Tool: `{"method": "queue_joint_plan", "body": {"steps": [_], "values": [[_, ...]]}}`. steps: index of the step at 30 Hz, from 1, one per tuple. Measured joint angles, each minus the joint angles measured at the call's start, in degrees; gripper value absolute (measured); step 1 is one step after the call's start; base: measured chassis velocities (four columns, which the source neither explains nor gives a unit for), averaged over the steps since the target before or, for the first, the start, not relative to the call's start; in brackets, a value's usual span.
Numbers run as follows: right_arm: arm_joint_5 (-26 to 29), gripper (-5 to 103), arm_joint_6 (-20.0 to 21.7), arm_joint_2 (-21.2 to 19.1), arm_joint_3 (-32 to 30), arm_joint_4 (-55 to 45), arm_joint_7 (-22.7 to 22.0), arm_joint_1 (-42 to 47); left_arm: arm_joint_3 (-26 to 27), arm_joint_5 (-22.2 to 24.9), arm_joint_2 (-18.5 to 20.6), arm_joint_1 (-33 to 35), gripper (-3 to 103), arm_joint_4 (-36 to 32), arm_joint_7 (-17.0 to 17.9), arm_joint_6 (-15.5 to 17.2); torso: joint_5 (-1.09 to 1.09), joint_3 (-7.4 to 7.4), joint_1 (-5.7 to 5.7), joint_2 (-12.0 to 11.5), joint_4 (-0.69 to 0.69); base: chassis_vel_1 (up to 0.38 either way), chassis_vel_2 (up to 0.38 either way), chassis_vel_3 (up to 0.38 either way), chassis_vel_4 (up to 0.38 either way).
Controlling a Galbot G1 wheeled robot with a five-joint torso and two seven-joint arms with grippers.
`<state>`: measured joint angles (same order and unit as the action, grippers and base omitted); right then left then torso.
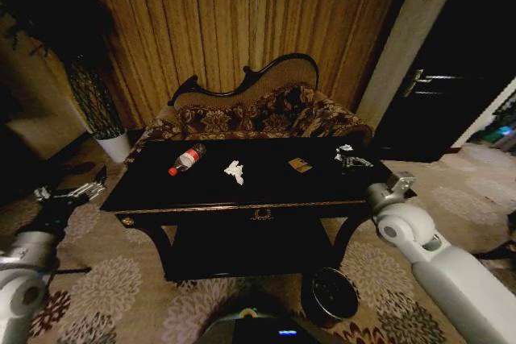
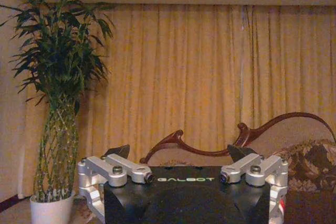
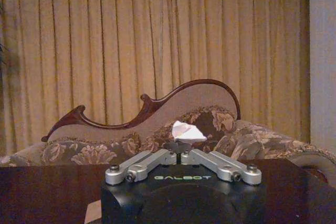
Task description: Move to the front of the table and place the trash on the table into the trash bin.
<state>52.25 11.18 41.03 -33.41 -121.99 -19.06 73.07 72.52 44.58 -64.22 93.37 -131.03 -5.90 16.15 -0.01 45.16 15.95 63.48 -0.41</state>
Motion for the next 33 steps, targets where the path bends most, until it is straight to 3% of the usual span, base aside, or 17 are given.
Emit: {"method": "queue_joint_plan", "body": {"steps": [18,33], "values": [[-1.40,0,0.16,0.90,-0.60,-0.45,0.22,1.06,-0.07,-0.15,0.01,0.34,100,-0.94,-0.04,0.06,0.00,0.00,0.00,0.00,0.00,0.059,-0.052,-0.046,0.055],[-1.80,0,0.08,2.11,-5.03,-1.13,2.13,4.92,-0.03,-0.24,-0.27,0.38,100,-2.25,-0.53,0.04,0.01,0.00,0.00,0.00,-0.01,0.099,-0.096,-0.094,0.093]]}}
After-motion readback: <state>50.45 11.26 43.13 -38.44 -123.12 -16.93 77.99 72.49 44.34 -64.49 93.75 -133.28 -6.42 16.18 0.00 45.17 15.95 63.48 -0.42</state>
